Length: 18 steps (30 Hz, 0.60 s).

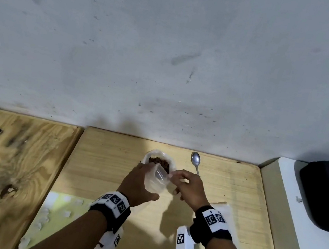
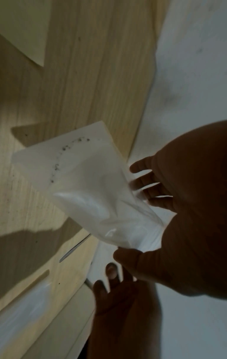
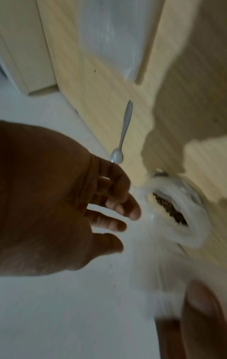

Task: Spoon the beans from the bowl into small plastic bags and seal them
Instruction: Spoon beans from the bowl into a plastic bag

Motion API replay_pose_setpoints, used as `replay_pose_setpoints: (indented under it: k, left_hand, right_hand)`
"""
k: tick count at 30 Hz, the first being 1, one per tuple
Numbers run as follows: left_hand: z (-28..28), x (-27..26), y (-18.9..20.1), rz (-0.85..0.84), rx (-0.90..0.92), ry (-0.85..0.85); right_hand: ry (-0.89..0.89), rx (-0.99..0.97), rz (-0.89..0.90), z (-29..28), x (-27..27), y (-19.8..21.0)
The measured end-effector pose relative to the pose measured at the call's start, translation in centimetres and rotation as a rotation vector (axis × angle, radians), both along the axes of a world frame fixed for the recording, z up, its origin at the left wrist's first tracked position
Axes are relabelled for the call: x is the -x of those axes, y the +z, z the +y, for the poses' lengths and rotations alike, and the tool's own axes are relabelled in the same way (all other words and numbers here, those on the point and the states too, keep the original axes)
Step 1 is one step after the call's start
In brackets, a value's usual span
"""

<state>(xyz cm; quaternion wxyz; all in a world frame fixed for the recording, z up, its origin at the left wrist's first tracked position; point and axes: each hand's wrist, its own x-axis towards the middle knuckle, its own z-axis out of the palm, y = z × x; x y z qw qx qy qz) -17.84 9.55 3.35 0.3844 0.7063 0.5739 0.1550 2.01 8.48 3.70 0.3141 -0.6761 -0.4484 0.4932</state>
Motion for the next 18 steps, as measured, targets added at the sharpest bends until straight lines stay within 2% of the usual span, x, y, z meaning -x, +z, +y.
replay_pose_setpoints:
  k: [3,5,9,18]
  left_hand:
    - [0.6,0.6,-0.5,-0.036,0.091,0.119]
    - [0.9,1.0,-1.0,-0.036,0.108,0.148]
    - [1.8,1.0,-1.9,-0.044,0.112,0.188]
    - [2.7,0.2,-2.7,-0.066,0.12,0.211]
  right_hand:
    - [-0.195,0.031,-0.143,0.8,-2.7,-2.4]
    - [-0.257,0.111,-0.284,1.2,-4.4,-3.9]
    - [-0.199,0.271,-0.514,2.2,-6.5,-5.4]
    - [-0.169,0.38,-0.596,3.8,-6.5,-6.5]
